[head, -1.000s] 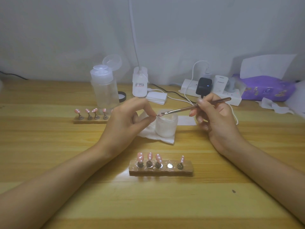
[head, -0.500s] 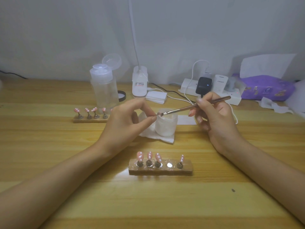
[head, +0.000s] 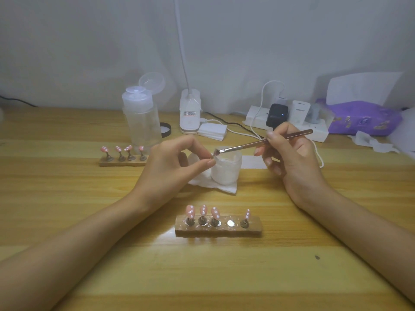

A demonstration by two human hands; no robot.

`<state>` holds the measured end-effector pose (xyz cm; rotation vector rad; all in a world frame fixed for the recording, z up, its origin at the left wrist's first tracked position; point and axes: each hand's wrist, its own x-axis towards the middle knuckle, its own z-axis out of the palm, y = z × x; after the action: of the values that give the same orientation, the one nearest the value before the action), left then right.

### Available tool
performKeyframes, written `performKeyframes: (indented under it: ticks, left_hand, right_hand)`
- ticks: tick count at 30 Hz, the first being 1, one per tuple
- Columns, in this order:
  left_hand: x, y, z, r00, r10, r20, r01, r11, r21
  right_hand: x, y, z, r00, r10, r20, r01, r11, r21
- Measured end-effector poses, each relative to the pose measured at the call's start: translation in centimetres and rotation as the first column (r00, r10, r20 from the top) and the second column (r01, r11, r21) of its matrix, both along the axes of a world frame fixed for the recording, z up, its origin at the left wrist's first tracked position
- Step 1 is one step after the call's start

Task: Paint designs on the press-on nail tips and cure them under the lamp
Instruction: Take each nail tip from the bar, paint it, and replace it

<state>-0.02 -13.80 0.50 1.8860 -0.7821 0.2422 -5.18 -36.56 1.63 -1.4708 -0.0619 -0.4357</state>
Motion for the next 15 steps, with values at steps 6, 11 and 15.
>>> performKeyframes:
  ticks: [6, 11, 15]
  left_hand:
    - [-0.03, -0.11, -0.02, 1.000, 0.001, 0.012, -0.001, 1.000, 0.013]
    - [0.05, -0.05, -0.04, 1.000, -0.011, -0.018, 0.010, 1.000, -0.010]
    - [0.00, -0.10, 0.01, 1.000, -0.015, -0.019, 0.015, 1.000, -0.007]
  right_hand:
    - [0.01, -0.07, 0.08, 1.000, -0.020, 0.006, 0.020, 0.999, 0.046]
    - [-0.06, 0.09, 0.01, 0.998, -0.050, -0.028, 0.051, 0.999, 0.001]
    - [-0.13, 0.14, 0.22, 1.000, -0.017, 0.020, 0.016, 1.000, 0.027]
